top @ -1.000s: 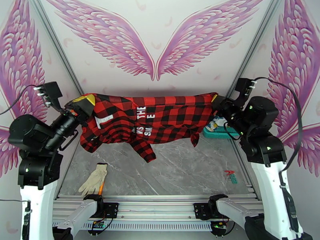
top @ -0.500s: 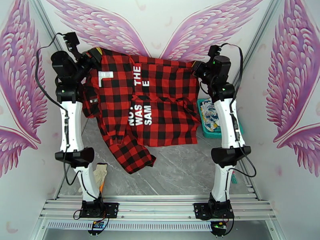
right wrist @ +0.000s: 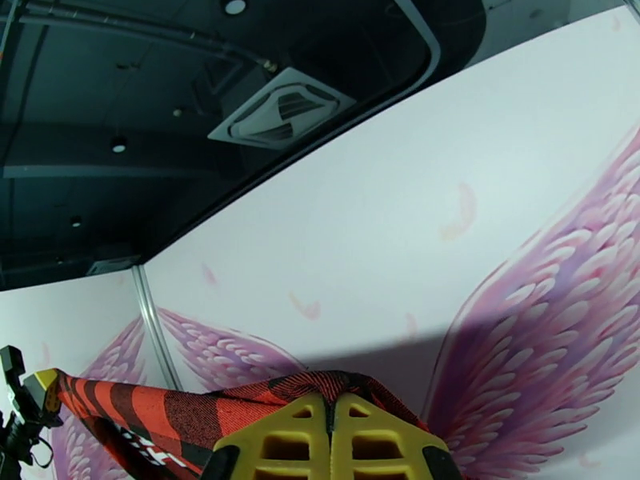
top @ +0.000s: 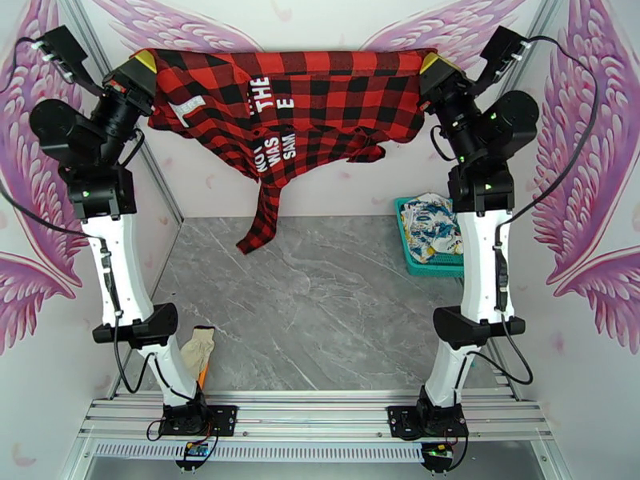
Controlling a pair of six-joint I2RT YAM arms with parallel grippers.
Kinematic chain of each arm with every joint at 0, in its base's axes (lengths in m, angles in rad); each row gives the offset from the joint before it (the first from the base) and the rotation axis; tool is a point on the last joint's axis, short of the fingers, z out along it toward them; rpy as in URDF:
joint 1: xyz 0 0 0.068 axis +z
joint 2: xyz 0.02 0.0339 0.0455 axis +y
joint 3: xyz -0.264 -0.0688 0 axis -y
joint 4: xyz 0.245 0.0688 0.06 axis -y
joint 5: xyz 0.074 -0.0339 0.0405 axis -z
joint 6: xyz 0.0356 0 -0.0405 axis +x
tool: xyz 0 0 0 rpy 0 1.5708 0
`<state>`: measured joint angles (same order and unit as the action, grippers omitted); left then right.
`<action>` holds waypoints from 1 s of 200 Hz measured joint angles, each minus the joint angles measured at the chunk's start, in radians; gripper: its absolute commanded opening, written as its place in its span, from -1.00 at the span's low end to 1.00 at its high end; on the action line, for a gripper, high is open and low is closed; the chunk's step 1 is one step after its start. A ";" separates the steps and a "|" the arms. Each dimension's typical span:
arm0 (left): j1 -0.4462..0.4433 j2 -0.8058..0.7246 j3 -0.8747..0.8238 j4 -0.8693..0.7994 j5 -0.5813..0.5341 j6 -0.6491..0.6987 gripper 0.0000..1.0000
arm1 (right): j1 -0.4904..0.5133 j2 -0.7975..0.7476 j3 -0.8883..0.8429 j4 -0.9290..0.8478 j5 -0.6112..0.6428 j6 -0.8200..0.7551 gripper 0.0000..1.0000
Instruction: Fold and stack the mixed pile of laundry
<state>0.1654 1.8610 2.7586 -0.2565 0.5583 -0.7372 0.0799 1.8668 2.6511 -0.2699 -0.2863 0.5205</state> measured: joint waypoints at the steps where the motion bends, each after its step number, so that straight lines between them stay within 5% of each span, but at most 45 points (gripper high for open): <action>1: 0.001 -0.010 -0.011 -0.010 0.003 0.003 -1.00 | -0.001 -0.005 -0.010 0.000 -0.003 0.000 -1.00; 19: -0.007 -0.172 -0.275 -0.088 0.023 0.080 -1.00 | -0.008 -0.178 -0.370 0.009 -0.045 0.005 -1.00; 57: -0.059 -0.522 -1.148 -0.133 -0.003 0.167 -1.00 | 0.000 -0.511 -1.308 0.093 -0.033 0.011 -1.00; 85: -0.111 -0.625 -1.630 -0.186 -0.045 0.185 -1.00 | 0.005 -0.591 -1.686 0.008 0.027 0.003 -1.00; 124: -0.159 -0.796 -1.983 -0.288 -0.093 0.186 -1.00 | 0.003 -0.715 -1.853 -0.171 0.124 0.003 -1.00; 160: -0.170 -0.898 -1.995 -0.361 -0.129 0.206 -0.36 | 0.005 -0.786 -1.855 -0.331 0.222 -0.015 -1.00; 187: -0.177 -0.929 -1.995 -0.435 -0.212 0.208 0.08 | -0.002 -0.855 -1.855 -0.463 0.337 -0.029 -0.24; 200: -0.184 -0.940 -1.992 -0.472 -0.246 0.211 0.13 | -0.002 -0.892 -1.849 -0.511 0.371 -0.043 -0.14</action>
<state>-0.0189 0.9207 0.7662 -0.7280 0.3119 -0.5259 0.0784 0.9752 0.8017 -0.7807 0.0845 0.4778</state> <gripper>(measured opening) 0.544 0.392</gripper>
